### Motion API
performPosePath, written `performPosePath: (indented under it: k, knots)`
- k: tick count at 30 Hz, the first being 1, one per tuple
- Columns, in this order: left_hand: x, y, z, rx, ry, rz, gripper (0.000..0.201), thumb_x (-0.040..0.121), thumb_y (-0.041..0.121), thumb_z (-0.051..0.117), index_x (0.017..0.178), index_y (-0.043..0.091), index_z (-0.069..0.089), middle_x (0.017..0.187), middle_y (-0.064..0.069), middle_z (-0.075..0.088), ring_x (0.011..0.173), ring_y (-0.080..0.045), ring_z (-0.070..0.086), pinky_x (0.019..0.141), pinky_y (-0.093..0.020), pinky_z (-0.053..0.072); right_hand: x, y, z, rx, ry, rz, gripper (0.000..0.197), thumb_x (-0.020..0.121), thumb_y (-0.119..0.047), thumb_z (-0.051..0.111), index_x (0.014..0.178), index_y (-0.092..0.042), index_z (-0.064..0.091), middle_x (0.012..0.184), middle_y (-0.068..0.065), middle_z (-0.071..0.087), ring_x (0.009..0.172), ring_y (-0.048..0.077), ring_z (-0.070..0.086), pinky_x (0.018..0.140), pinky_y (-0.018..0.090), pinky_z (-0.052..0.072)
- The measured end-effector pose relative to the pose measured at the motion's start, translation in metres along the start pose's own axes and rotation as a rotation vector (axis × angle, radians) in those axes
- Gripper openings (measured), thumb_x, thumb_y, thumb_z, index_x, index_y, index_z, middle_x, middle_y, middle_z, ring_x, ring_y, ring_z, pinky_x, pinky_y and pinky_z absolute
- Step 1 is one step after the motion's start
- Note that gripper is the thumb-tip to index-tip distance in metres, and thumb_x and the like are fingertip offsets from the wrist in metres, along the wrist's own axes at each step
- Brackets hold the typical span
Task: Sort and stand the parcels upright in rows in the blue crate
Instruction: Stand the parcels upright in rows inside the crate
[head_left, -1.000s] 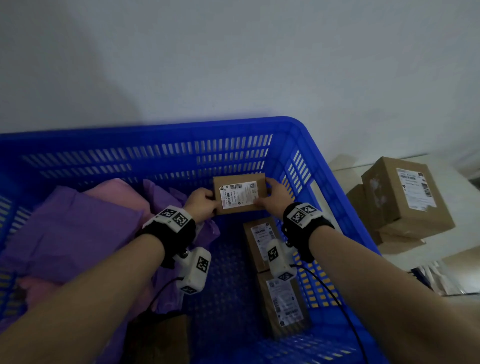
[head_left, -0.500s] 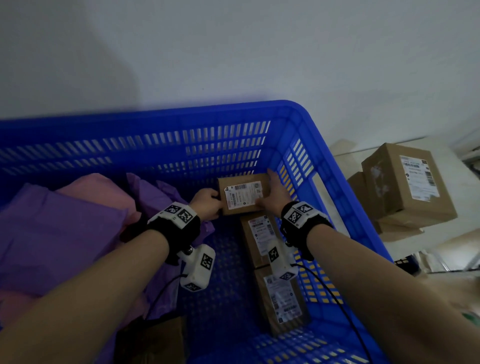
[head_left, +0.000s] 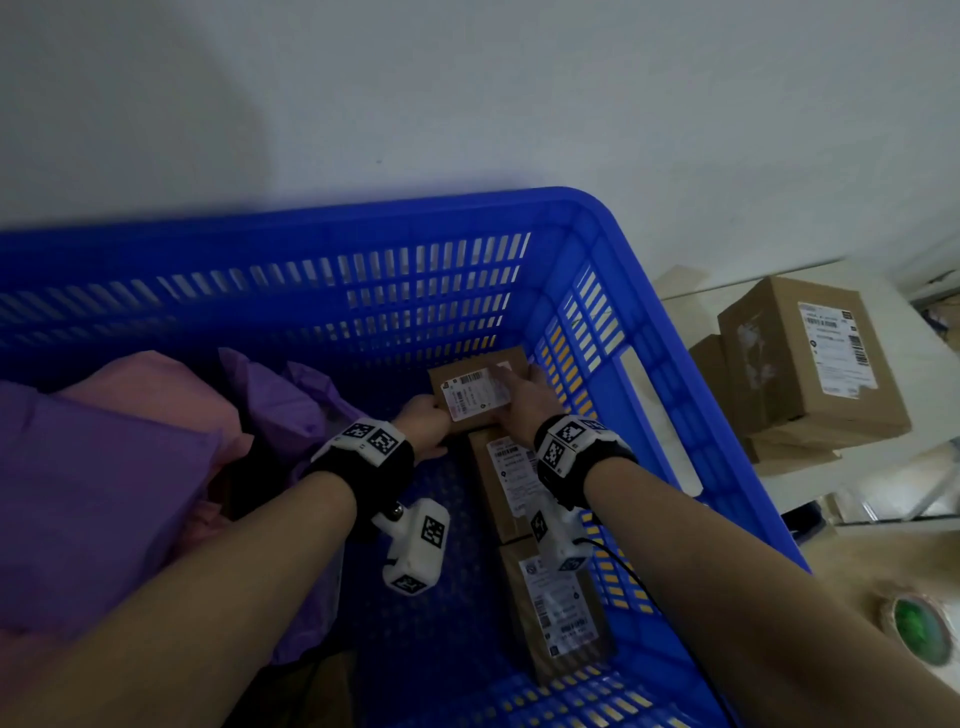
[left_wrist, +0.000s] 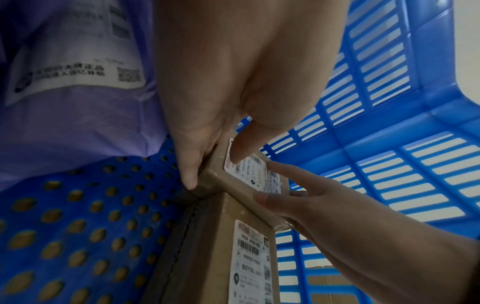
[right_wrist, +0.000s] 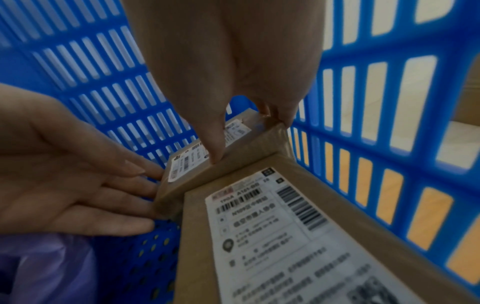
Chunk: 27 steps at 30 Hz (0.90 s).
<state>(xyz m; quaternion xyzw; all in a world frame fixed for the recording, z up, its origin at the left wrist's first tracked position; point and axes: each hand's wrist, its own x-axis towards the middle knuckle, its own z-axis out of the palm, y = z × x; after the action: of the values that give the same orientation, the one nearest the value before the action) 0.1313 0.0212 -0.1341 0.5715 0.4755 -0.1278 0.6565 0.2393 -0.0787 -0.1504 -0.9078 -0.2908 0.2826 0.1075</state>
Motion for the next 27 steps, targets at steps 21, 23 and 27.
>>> performPosePath:
  k: [21,23,27]
  knots:
    - [-0.095,0.011,-0.043,0.597,0.254,0.492,0.044,0.091,0.014,0.057,0.134,0.012,0.049,0.136,-0.011,0.053,0.126,-0.022,0.05,0.106,-0.031,0.042,-0.046,-0.052,-0.055,-0.141,0.079,-0.228,0.042,0.091,-0.023,0.055,0.132,-0.018,0.048,0.131,0.017,0.048,0.119,0.035,0.051,0.099,0.041,0.046]
    - [-0.112,0.01,-0.054,0.752,0.301,0.507,0.044,0.092,0.018,0.056,0.134,0.014,0.049,0.138,-0.008,0.052,0.128,-0.021,0.049,0.105,-0.031,0.042,-0.058,-0.063,-0.059,-0.156,0.079,-0.273,0.043,0.091,-0.024,0.054,0.134,-0.018,0.047,0.133,0.017,0.047,0.121,0.034,0.049,0.098,0.041,0.045]
    - [-0.141,0.004,-0.079,0.938,0.412,0.481,0.042,0.092,0.021,0.054,0.133,0.014,0.05,0.138,-0.007,0.053,0.127,-0.024,0.05,0.105,-0.035,0.041,-0.08,-0.091,-0.063,-0.203,0.065,-0.388,0.053,0.093,-0.03,0.055,0.141,-0.015,0.038,0.139,0.017,0.043,0.126,0.034,0.045,0.101,0.041,0.041]
